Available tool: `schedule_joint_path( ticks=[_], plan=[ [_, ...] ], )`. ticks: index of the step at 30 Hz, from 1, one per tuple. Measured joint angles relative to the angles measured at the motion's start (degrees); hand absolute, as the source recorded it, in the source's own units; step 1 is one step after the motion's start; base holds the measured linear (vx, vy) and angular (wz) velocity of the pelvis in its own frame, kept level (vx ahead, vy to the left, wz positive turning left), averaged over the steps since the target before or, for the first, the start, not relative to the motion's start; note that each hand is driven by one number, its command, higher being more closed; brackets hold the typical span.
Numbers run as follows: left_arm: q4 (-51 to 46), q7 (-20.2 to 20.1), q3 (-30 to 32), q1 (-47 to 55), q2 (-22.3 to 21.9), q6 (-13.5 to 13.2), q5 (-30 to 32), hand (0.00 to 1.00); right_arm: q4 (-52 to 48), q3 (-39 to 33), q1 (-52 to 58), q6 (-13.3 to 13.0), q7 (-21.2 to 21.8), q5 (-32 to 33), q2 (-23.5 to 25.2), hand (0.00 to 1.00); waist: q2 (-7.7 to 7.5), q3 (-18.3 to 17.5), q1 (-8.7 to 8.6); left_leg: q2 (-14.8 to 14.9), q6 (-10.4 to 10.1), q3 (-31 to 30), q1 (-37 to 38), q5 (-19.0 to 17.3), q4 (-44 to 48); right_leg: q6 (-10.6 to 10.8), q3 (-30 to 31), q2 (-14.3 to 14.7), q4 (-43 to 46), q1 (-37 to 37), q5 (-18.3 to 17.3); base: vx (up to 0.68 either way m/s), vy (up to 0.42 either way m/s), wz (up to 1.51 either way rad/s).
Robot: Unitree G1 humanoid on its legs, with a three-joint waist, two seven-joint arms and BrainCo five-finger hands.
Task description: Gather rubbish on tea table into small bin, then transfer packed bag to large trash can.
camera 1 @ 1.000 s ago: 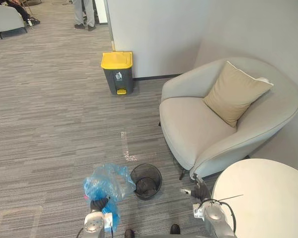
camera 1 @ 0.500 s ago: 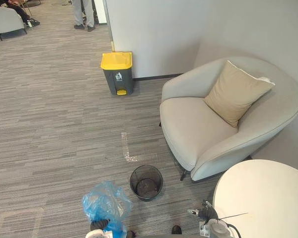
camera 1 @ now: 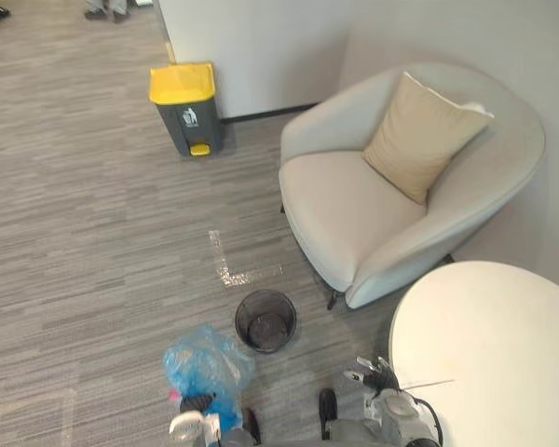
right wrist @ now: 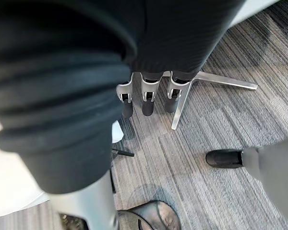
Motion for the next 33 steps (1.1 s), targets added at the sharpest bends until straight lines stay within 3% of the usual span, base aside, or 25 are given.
schedule_joint_path(
  ticks=[1,3,5,8,11,12,13,14,15,16,18,19,23,30,33],
  plan=[
    [-0.5,0.0,0.6,0.5,0.0,0.0,0.0,1.0,0.0,0.2,-0.3,-0.1,0.0,0.0,0.7,0.0,-0.95,-0.4,0.44,0.0,0.0,-0.3,-0.9,0.0,1.9,1.2,-0.2,-1.0,1.9,2.7,-2.1,-0.07,-0.215,0.42],
    [-1.6,0.1,1.1,0.7,-0.1,0.1,-0.3,1.0,-0.1,1.1,-0.8,-0.1,-0.1,0.1,1.1,0.0,-2.45,-1.0,1.56,0.2,-0.1,-0.9,-2.9,-0.1,4.6,1.3,-0.4,-0.9,-4.7,6.5,-4.8,-0.1,-0.219,0.22],
    [-2.1,0.2,1.1,0.9,-1.5,0.1,-1.3,1.0,-0.6,1.1,-3.3,-0.2,-0.7,0.1,0.8,0.0,-0.7,-0.5,2.89,1.7,-2.4,-2.0,-5.8,1.0,5.4,-0.7,-1.7,1.3,-15.8,10.6,-5.6,-0.18,-0.148,-0.01],
    [-2.1,0.0,0.5,0.7,-4.0,0.1,-2.3,1.0,-0.7,1.0,-2.3,0.0,-1.2,0.2,-0.4,0.0,2.94,0.6,2.36,3.3,-3.2,-5.4,-7.4,5.1,3.3,-3.1,-6.5,3.2,-18.2,11.4,-4.1,-0.28,-0.141,0.58],
    [-2.4,0.0,0.6,0.8,-4.0,0.1,-2.2,1.0,-0.7,0.9,-0.8,0.1,-1.8,0.2,0.1,0.0,2.57,0.8,2.05,4.3,-3.6,-4.0,-7.5,4.7,1.7,-4.7,-9.7,3.1,-18.6,10.7,-3.2,-0.23,-0.057,0.45],
    [-3.1,0.0,0.6,0.8,-4.0,0.2,-2.0,1.0,-0.7,0.6,-0.8,0.2,-2.2,0.2,0.2,0.0,2.04,1.3,1.73,4.7,-2.6,-2.7,-7.7,4.1,6.1,-5.0,-10.6,2.2,-18.4,10.5,-2.8,-0.16,0.037,0.52],
    [-3.2,0.0,0.4,1.0,-4.0,0.2,-1.7,1.0,-0.7,-0.1,-0.9,0.1,-2.3,0.2,0.3,0.0,1.71,1.4,1.46,4.4,-1.6,-2.7,-7.8,0.3,10.6,-4.7,-11.9,1.2,-18.3,10.1,-2.4,-0.16,0.05,0.54],
    [-3.2,0.0,0.4,1.0,-4.0,0.2,-1.5,1.0,-0.7,-0.3,-0.9,0.1,-2.3,0.2,0.3,0.0,1.54,1.5,1.27,4.3,-1.4,-2.5,-7.8,-0.8,11.8,-4.6,-12.3,0.8,-18.3,10.1,-2.3,-0.19,0.142,0.72],
    [-3.2,-0.1,0.3,0.7,-4.0,0.2,-0.9,1.0,-0.7,-1.0,-0.8,0.1,-2.3,0.1,0.3,0.0,0.63,1.7,0.91,4.1,-1.3,-1.0,-7.6,-5.1,16.5,-3.8,-14.2,-1.1,-18.3,9.5,-1.5,-0.15,0.15,0.67],
    [-3.1,-0.1,0.2,0.6,-3.9,0.2,-0.7,1.0,-0.8,-1.5,-0.5,0.1,-2.4,0.1,0.3,0.0,0.28,1.4,0.91,4.4,-1.2,0.7,-7.6,-7.0,18.5,-3.1,-15.2,-2.1,-18.3,9.0,-1.0,-0.12,0.219,0.74],
    [-3.0,-0.2,-1.5,0.2,-3.8,0.3,0.3,1.0,-0.8,-2.8,0.5,0.1,-2.6,0.1,0.3,0.0,0.81,1.1,0.59,5.5,-1.9,4.8,-6.0,-10.0,18.0,-1.6,-17.3,-3.4,-18.5,8.9,-0.1,-0.02,0.236,0.72],
    [-2.4,-0.1,-2.0,-0.4,-3.5,0.3,0.8,1.0,-0.5,-4.1,0.9,0.3,-2.8,0.1,0.6,0.0,0.02,1.2,0.59,3.4,-2.0,4.7,-5.7,-9.6,14.6,-0.5,-18.0,-4.2,-19.1,9.0,0.7,-0.02,0.241,0.66],
    [-0.2,-0.1,-4.2,-0.3,0.6,0.5,1.4,1.0,0.3,-4.2,1.6,0.6,-2.7,0.1,3.1,0.0,-2.49,-0.4,0.76,-2.6,0.5,4.3,-3.0,-6.2,5.8,-0.7,-16.6,-6.4,-24.9,10.4,4.8,-0.02,0.201,0.23],
    [3.8,0.0,-4.1,-0.1,2.9,0.4,1.4,1.0,3.5,-5.2,-0.2,0.7,-2.8,0.0,3.0,0.0,-2.45,-0.6,0.82,-5.7,1.3,3.0,-0.4,-2.2,-3.5,-0.6,-16.3,-6.3,-27.1,10.6,7.9,-0.01,0.078,0.07],
    [4.5,0.0,-4.1,0.4,2.6,0.4,1.4,1.0,3.8,-5.6,-0.6,0.7,-2.8,-0.5,2.3,0.0,-0.82,0.3,0.82,-5.8,1.6,0.9,1.6,-2.2,-7.6,-0.8,-16.9,-6.9,-18.7,7.8,7.7,0.0,0.009,0.11]
  ],
)
